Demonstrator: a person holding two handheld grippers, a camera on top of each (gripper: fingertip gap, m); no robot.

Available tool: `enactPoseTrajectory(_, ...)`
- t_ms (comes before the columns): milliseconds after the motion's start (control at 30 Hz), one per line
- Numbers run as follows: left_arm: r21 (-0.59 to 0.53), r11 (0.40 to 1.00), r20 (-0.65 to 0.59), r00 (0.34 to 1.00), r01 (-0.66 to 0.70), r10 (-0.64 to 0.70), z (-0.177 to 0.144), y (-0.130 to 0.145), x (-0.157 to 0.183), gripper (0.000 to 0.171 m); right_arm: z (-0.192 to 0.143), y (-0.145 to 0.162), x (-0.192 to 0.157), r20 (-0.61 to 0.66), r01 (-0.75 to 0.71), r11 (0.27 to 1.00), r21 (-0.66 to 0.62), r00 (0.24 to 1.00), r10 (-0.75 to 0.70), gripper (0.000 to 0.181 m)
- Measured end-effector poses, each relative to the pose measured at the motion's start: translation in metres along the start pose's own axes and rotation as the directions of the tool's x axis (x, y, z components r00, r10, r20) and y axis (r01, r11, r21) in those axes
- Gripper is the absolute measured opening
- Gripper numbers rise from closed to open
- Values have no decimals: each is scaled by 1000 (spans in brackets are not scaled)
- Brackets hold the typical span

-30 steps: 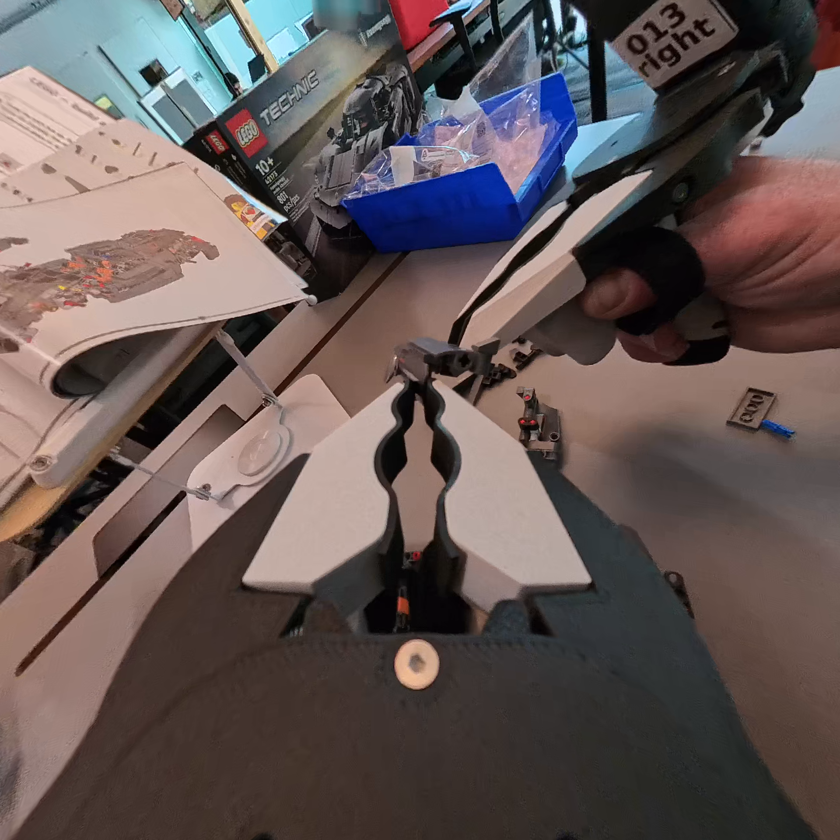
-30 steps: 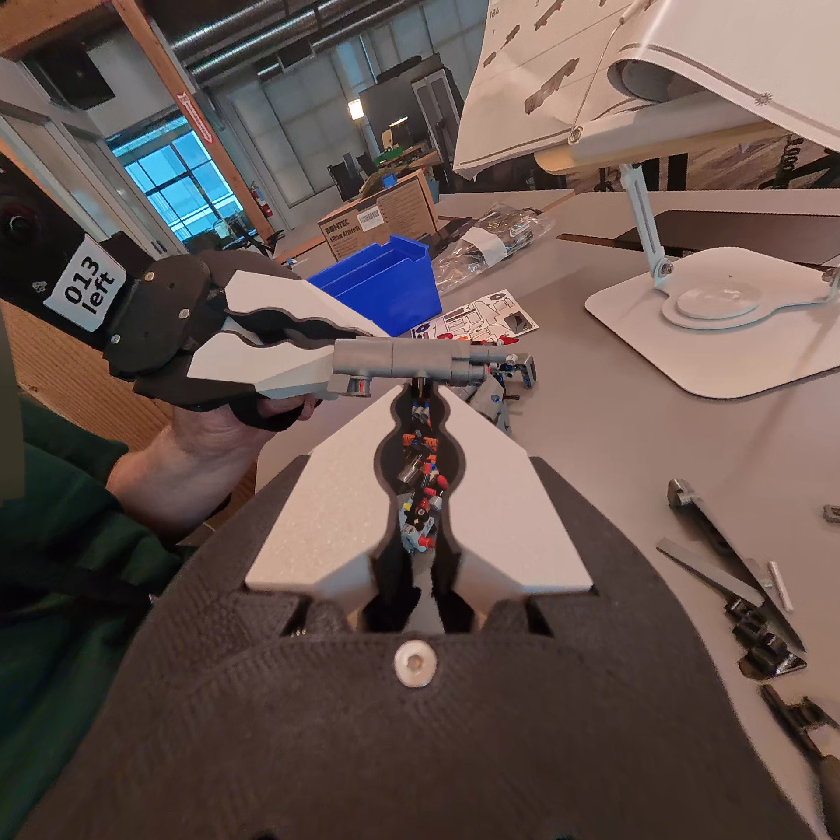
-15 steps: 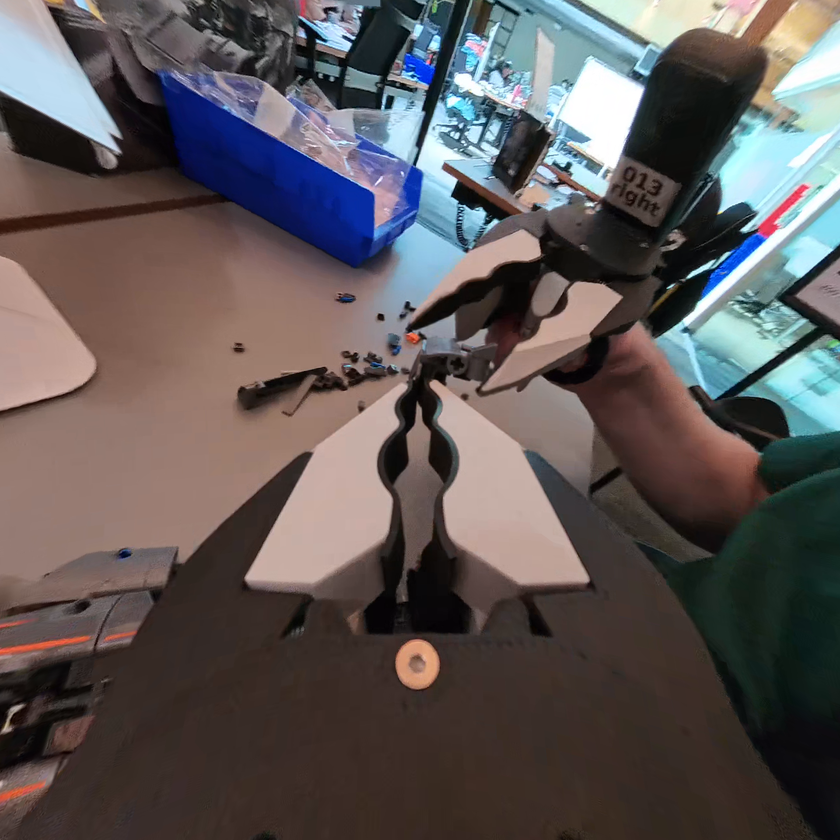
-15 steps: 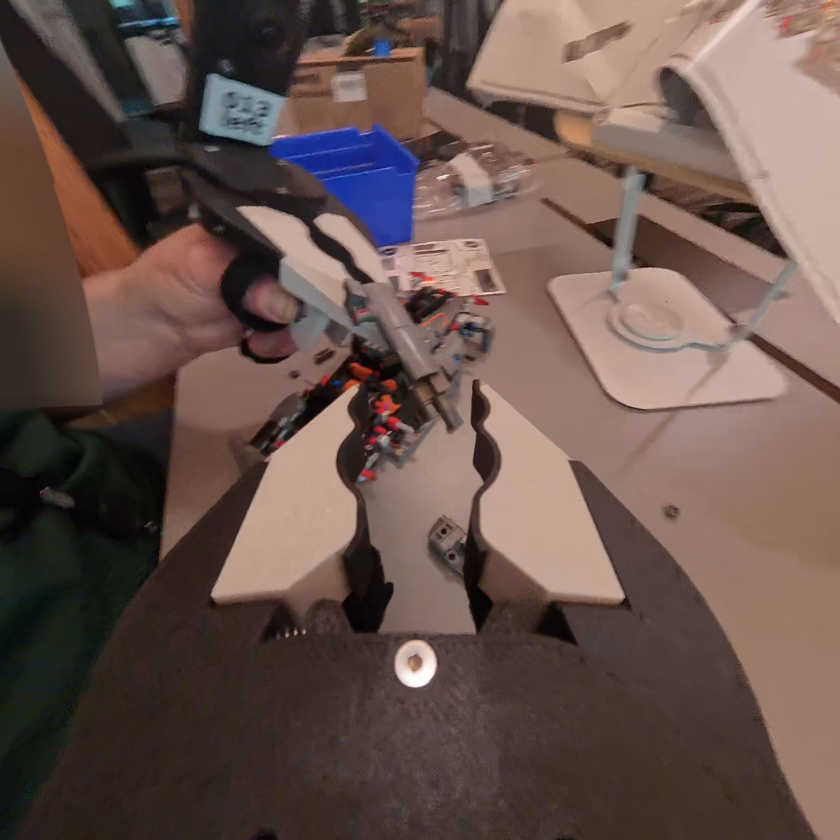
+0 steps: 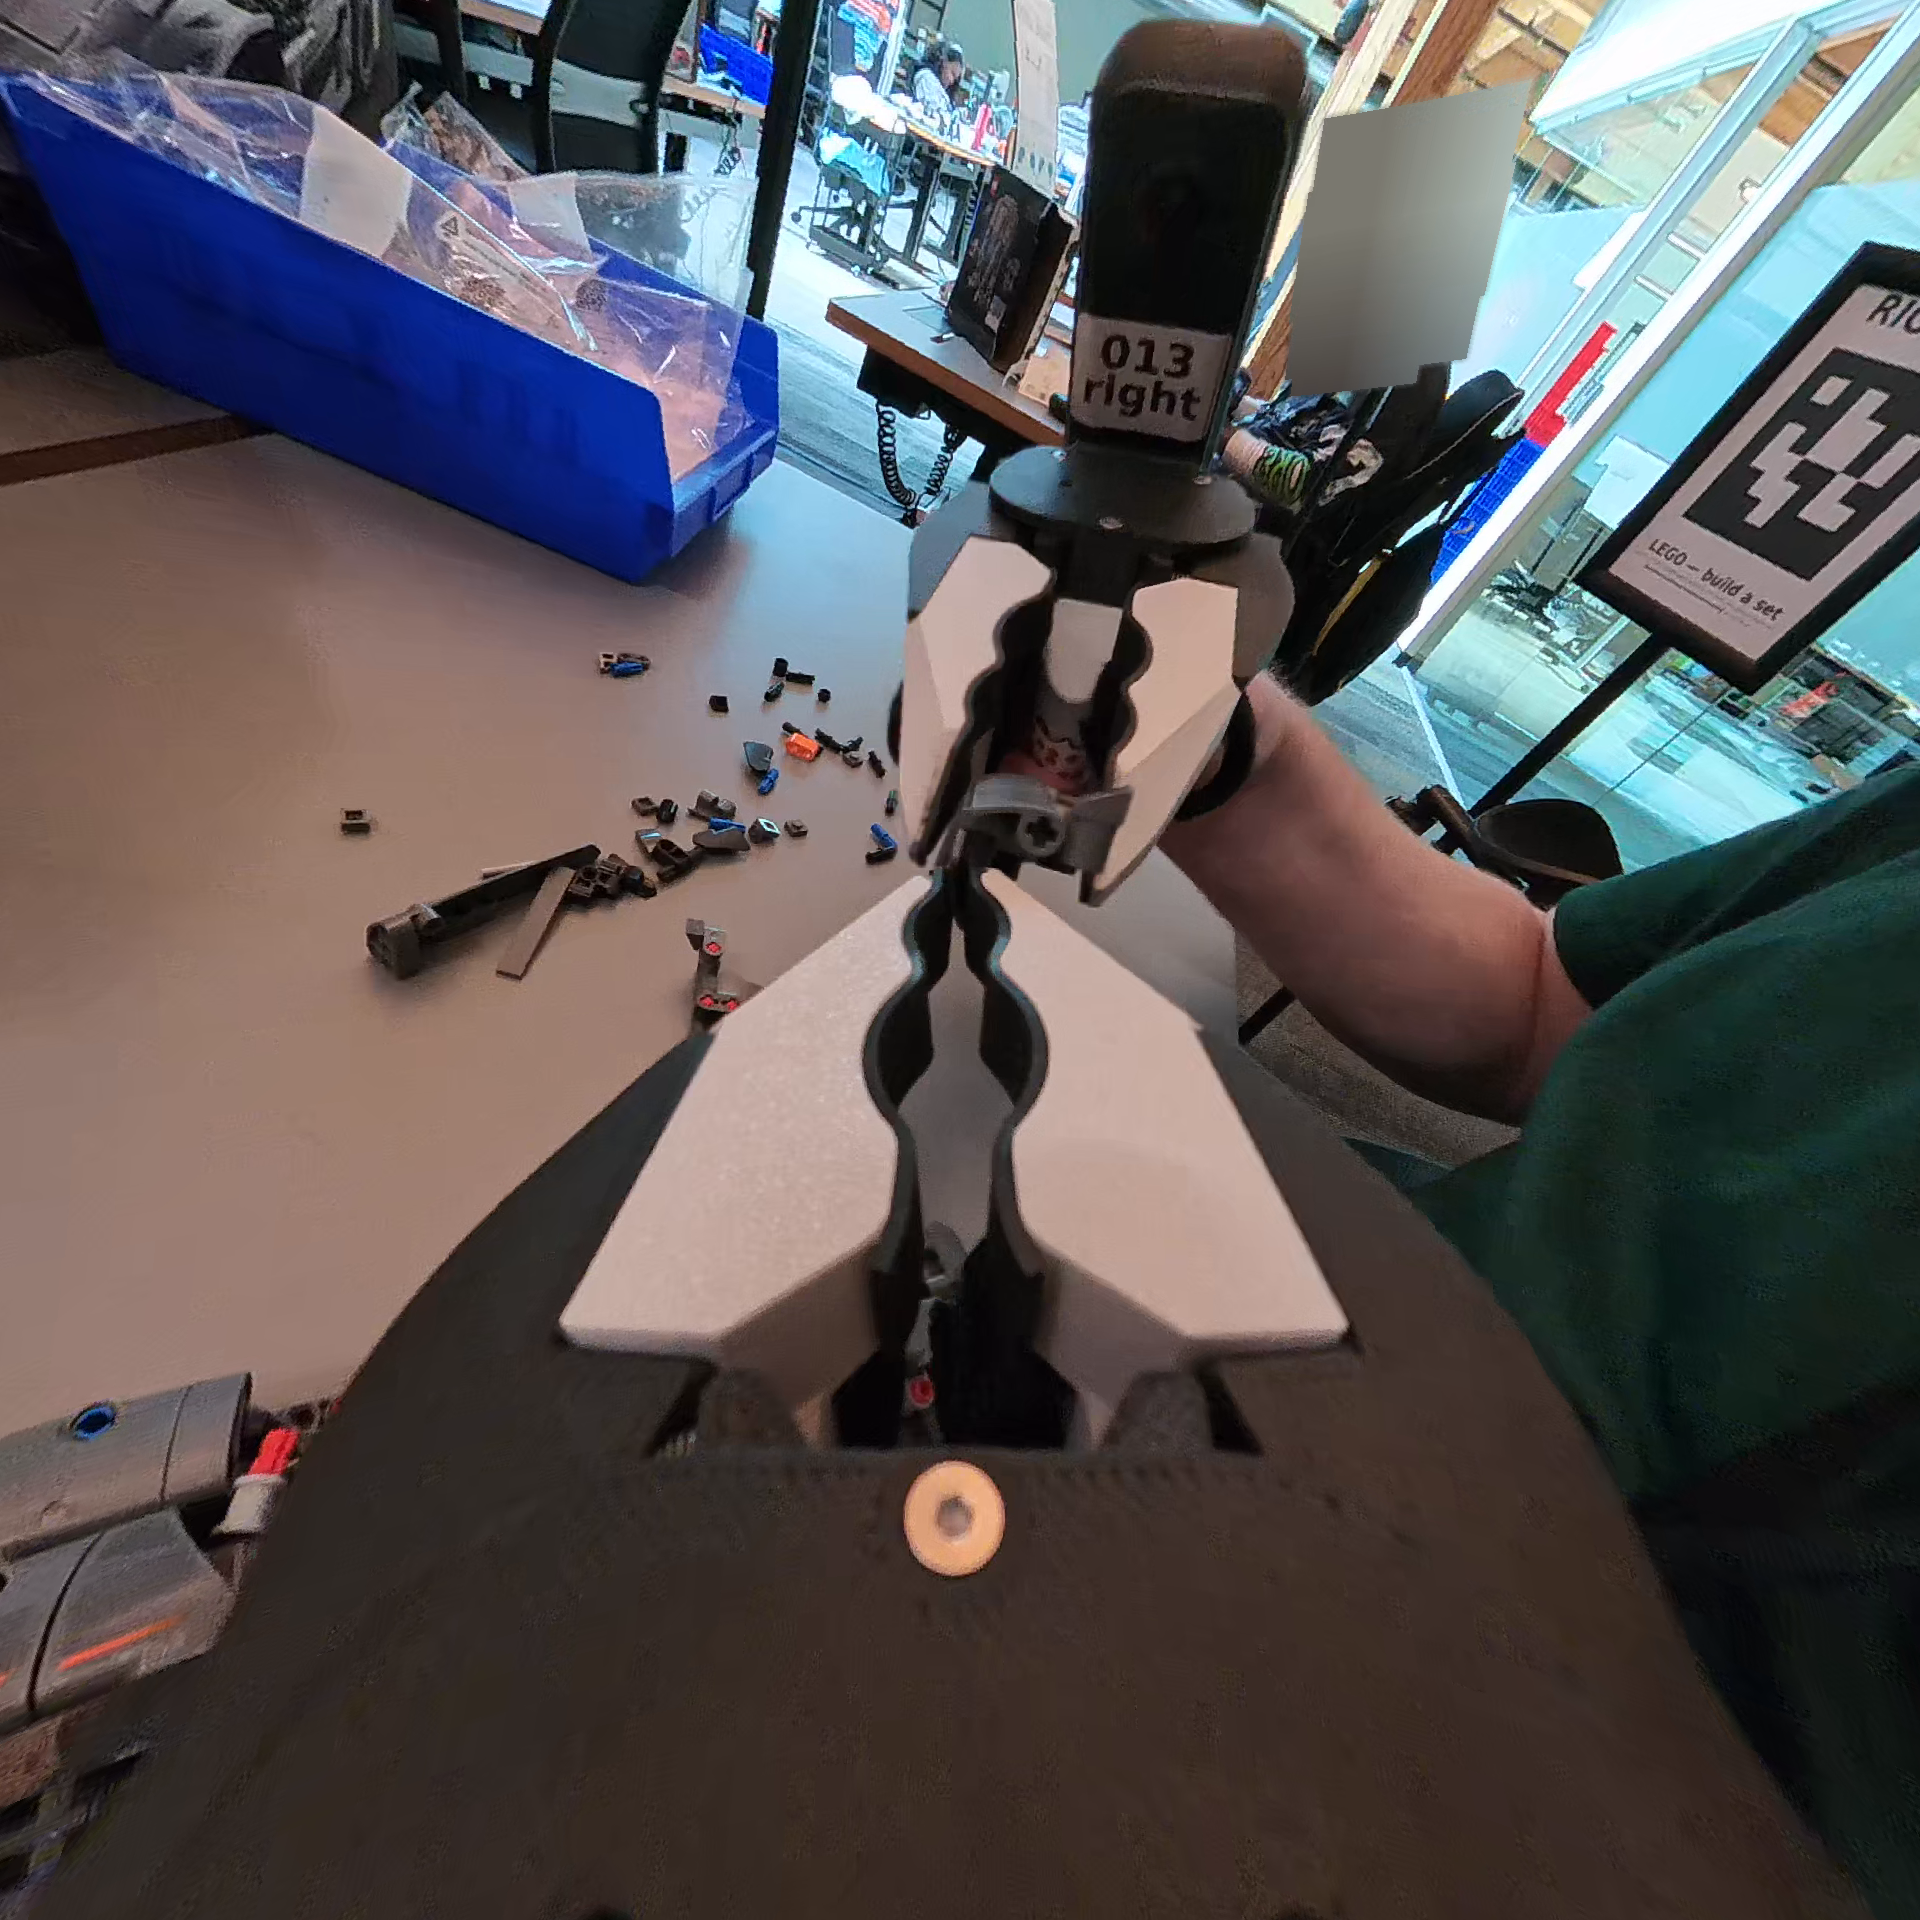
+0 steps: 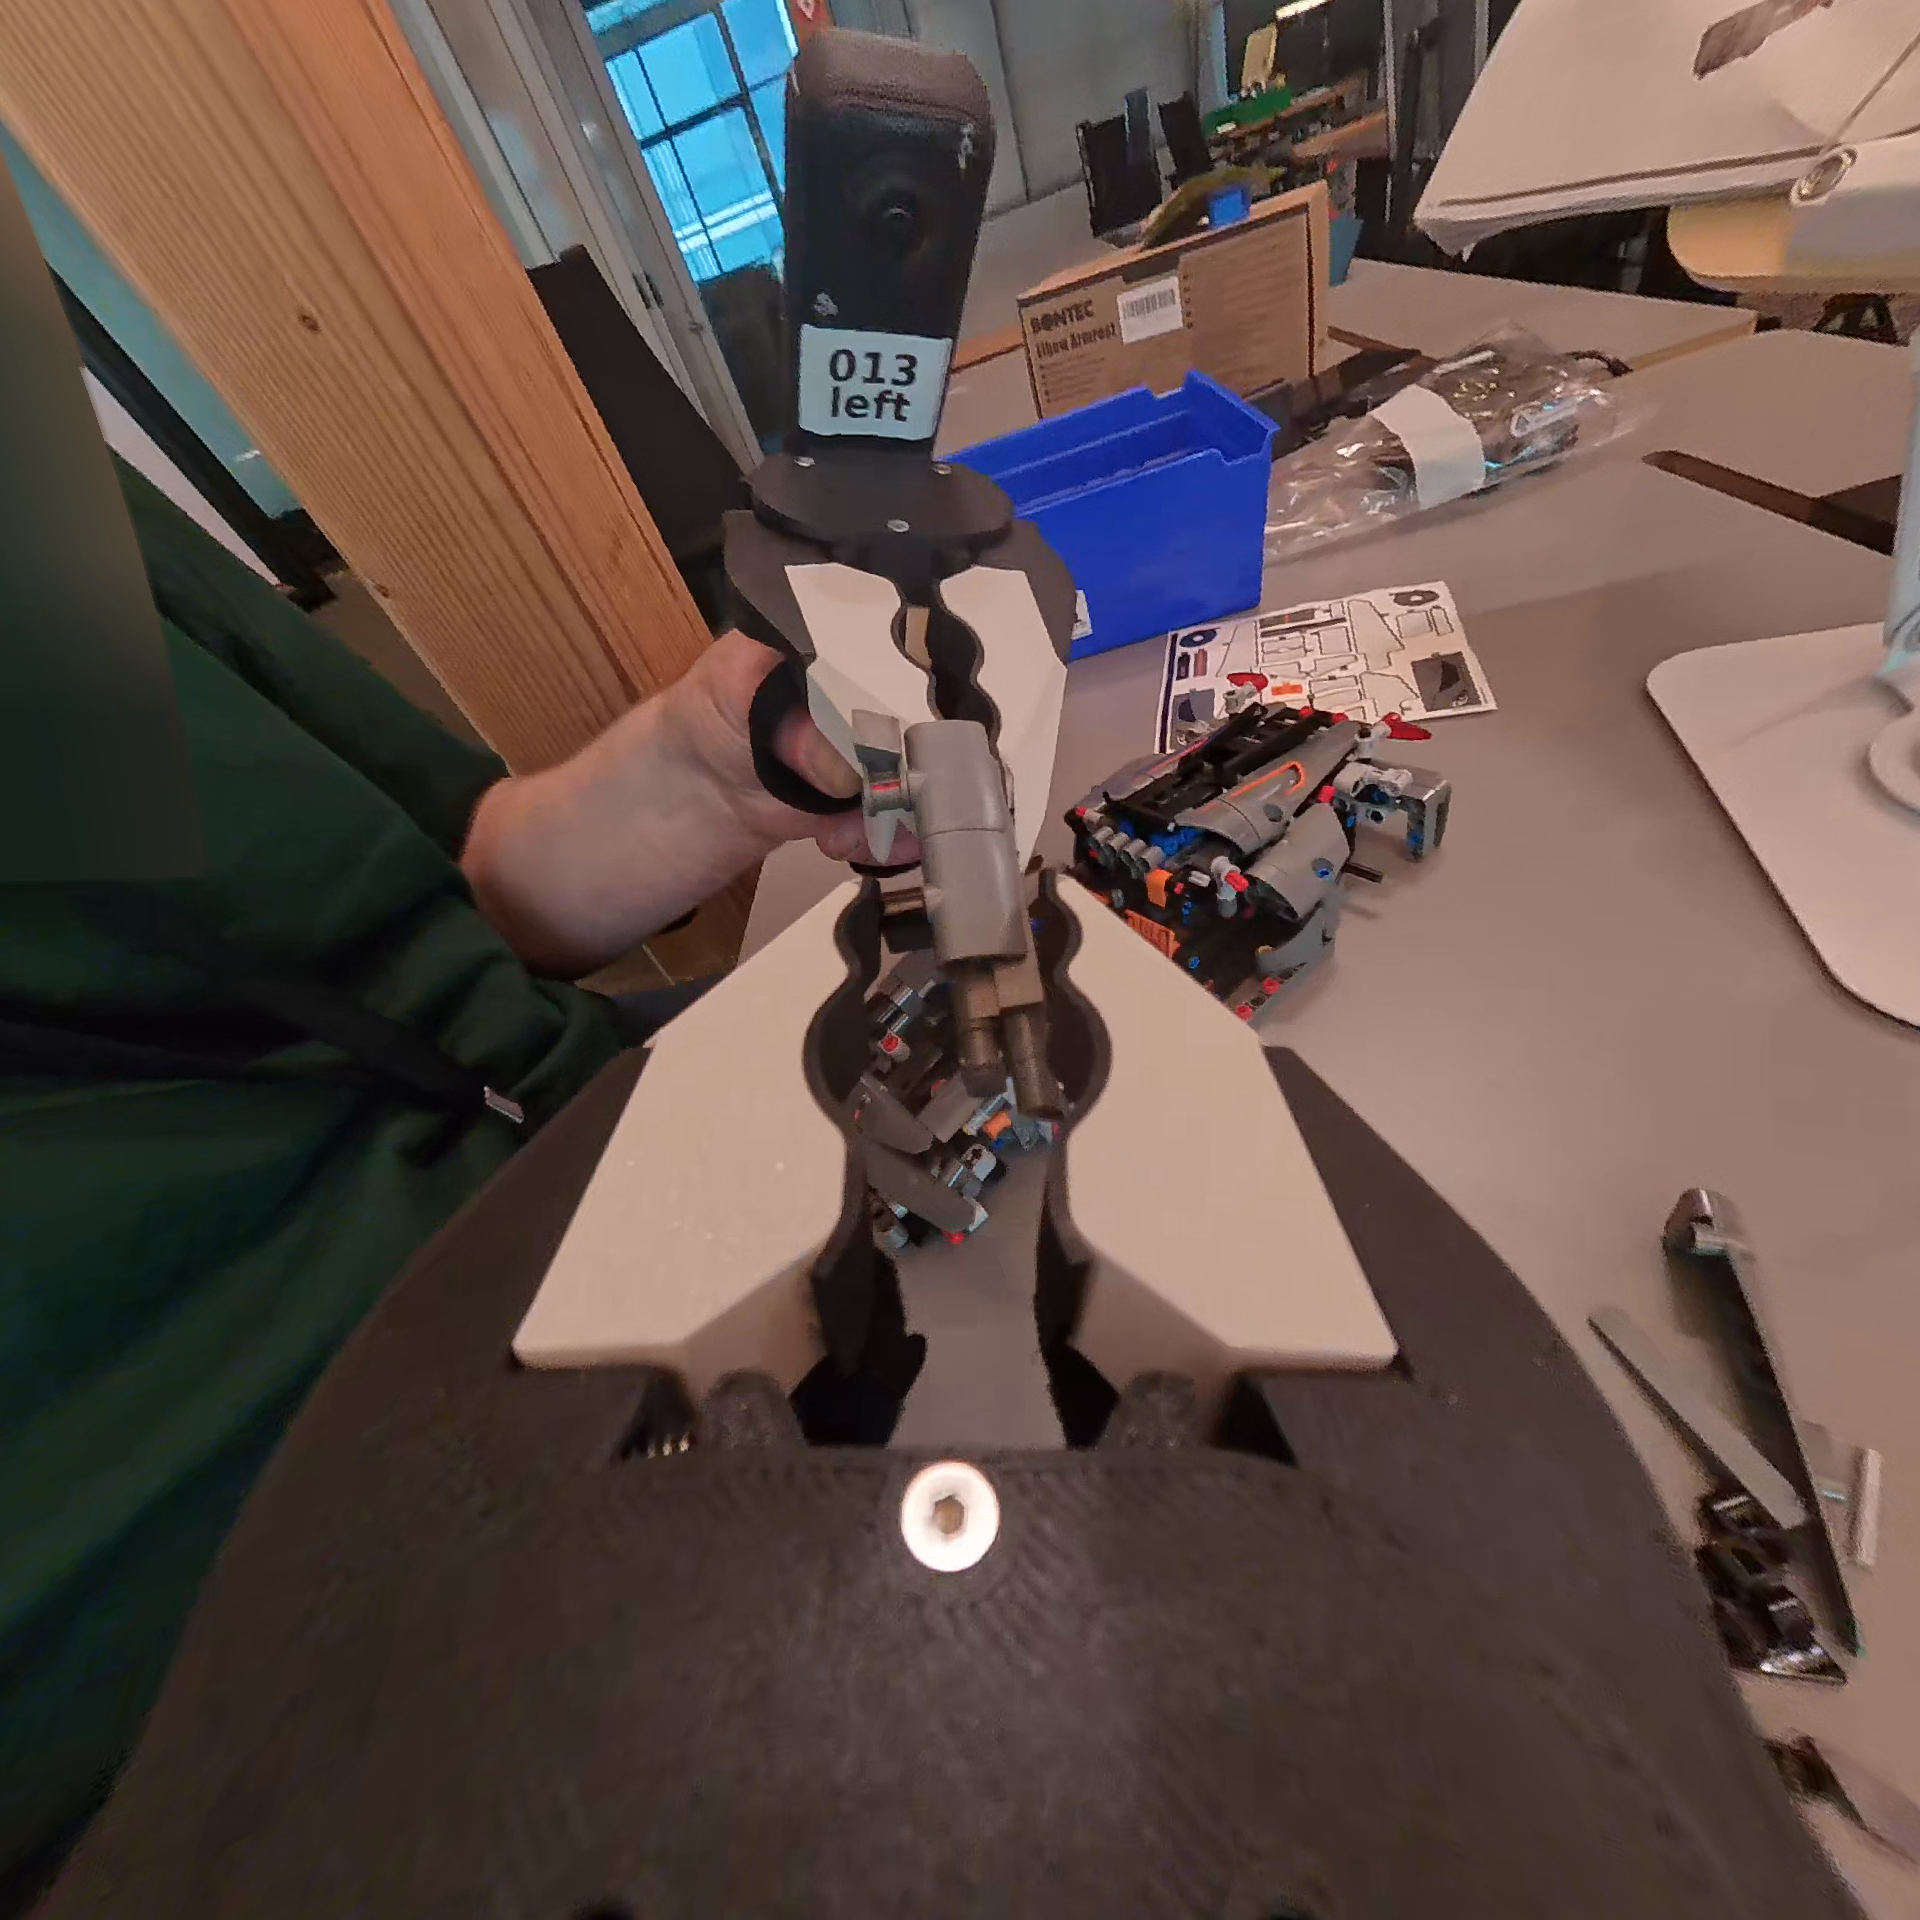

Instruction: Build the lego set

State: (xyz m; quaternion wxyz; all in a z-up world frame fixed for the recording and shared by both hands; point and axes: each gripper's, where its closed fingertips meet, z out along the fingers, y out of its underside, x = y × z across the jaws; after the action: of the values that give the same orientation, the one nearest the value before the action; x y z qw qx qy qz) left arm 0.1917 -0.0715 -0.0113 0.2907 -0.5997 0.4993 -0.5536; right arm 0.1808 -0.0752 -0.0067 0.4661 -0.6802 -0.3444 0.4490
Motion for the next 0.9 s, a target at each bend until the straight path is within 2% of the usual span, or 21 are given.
enactPoseTrajectory(467, 32, 999, -49, 998, 39, -37, 1, -3, 2, 0, -2, -1, -2, 12, 26, 999, 34, 1000, -26, 23)
enactPoseTrajectory(600, 26, 998, -30, 998, 54, -54, 0, -3, -4, 0, -1, -4, 3, 30, -50, 996, 76, 998, 48, 25)
enactPoseTrajectory(667, 57, 995, -50, 996, 77, -75, -2, -9, -4, 0, -4, -10, 6, 13, -46, 992, 116, 999, 45, 32)
enactPoseTrajectory(767, 95, 985, -63, 989, 142, -136, -8, -12, -12, 0, -12, -9, 11, -25, -54, 993, 105, 998, 57, 41)
enactPoseTrajectory(900, 101, 966, -141, 965, 237, -222, -9, -11, -13, 0, -9, -4, 12, -45, -64, 996, 64, 997, 67, 27)
